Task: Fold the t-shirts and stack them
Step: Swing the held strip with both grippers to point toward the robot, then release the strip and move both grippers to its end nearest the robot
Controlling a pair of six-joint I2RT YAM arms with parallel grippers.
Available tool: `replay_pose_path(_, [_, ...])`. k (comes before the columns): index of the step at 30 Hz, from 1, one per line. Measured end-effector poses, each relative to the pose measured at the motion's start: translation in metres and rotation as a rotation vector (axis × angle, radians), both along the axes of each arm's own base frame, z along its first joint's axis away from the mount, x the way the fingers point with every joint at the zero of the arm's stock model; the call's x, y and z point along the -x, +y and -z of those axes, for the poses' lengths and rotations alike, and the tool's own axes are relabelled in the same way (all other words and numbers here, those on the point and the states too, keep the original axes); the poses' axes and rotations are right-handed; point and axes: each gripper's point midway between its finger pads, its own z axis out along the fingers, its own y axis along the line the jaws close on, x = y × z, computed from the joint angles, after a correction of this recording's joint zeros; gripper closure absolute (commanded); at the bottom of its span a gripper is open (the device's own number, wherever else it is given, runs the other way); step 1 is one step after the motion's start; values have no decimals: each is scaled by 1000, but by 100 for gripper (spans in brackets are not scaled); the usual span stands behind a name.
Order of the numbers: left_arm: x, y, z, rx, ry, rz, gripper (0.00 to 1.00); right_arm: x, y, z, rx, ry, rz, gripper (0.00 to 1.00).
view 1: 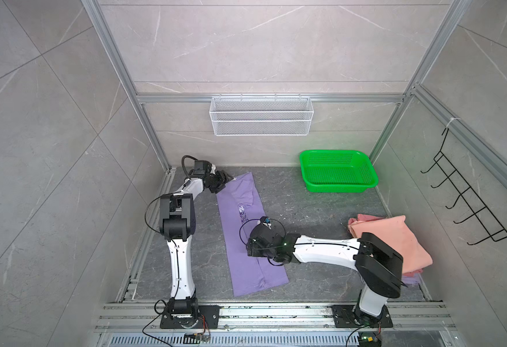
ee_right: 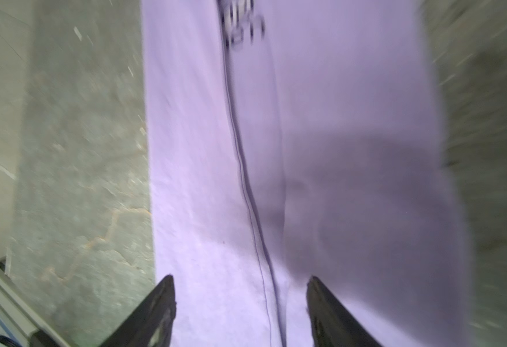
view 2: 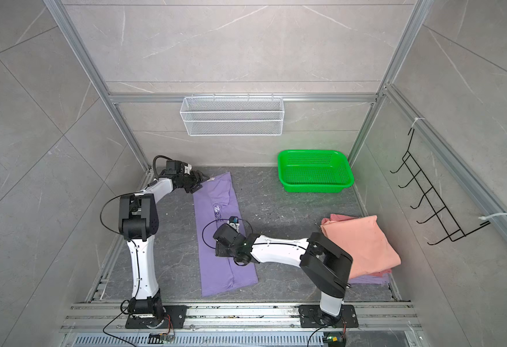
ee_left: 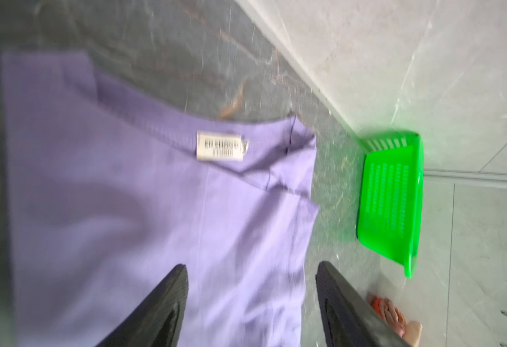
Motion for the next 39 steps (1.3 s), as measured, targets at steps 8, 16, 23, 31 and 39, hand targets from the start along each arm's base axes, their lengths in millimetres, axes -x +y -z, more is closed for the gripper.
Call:
replay_pose_path(8, [45,-15,-15,-161,41,-20,29,-13,-26,-12,40,-79,29,26])
replay_pose_path(16, [86,-36,39,-268,192,-22,29,-11,-30,6,41,-41,-25,26])
replay_pose_path(23, [75,-41,46,-271,187,-40,29,2,-28,38,29,36,-46,26])
replay_pose_path(31, [40,-87,45,-222,123,-6,29,-5,-34,58,-65,82,34,26])
replay_pose_path(39, [8,-125,41,-142,72,15,29,-46,-73,55,-159,69,167,26])
